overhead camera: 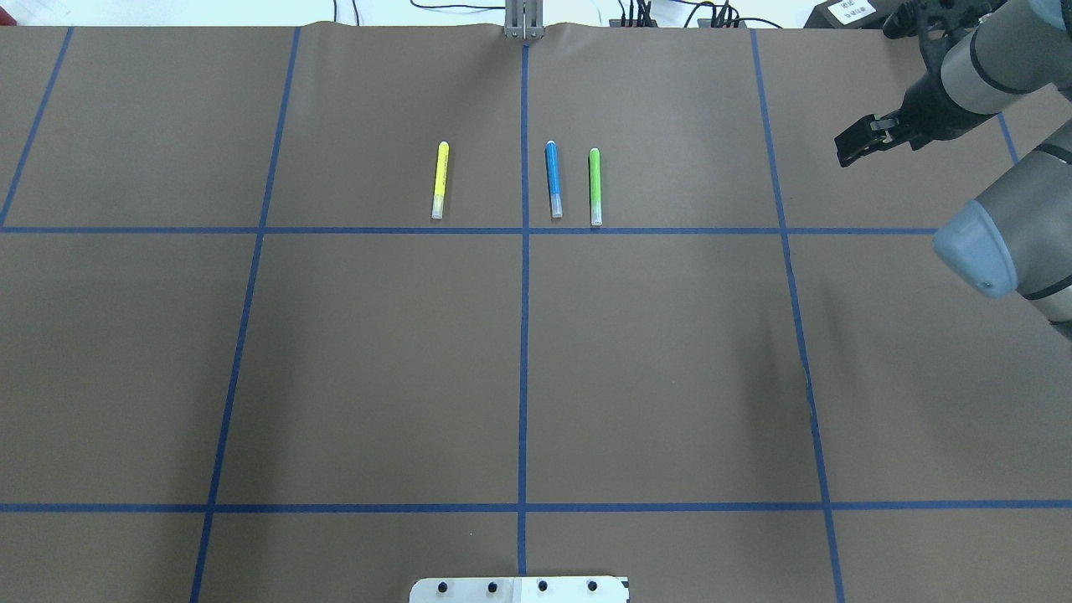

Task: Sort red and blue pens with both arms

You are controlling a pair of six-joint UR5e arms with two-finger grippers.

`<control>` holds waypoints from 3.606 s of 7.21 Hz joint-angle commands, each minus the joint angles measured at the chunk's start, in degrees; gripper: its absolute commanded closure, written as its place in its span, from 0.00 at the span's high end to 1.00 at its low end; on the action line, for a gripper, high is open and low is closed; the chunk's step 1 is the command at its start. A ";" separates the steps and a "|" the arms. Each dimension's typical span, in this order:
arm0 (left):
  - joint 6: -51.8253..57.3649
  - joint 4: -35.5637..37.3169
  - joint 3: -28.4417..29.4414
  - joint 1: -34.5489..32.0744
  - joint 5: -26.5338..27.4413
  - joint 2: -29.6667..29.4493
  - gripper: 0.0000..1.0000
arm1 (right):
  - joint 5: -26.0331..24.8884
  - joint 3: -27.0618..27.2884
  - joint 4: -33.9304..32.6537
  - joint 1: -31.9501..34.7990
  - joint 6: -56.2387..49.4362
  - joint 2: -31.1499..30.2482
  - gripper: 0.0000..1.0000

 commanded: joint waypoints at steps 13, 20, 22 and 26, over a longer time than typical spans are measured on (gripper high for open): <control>-14.51 -27.84 9.95 30.34 -9.03 -9.47 1.00 | -1.26 -7.89 0.13 -11.02 22.71 14.00 1.00; -14.43 -28.99 10.03 30.34 -9.03 -9.39 1.00 | -4.00 -46.35 9.82 -17.97 29.95 41.98 1.00; -14.43 -29.16 10.03 30.34 -9.03 -9.30 1.00 | -4.17 -53.19 12.25 -19.99 29.95 45.95 1.00; -14.43 -29.16 9.95 30.34 -9.03 -9.47 1.00 | -5.40 -53.10 16.82 -20.53 29.95 42.79 0.59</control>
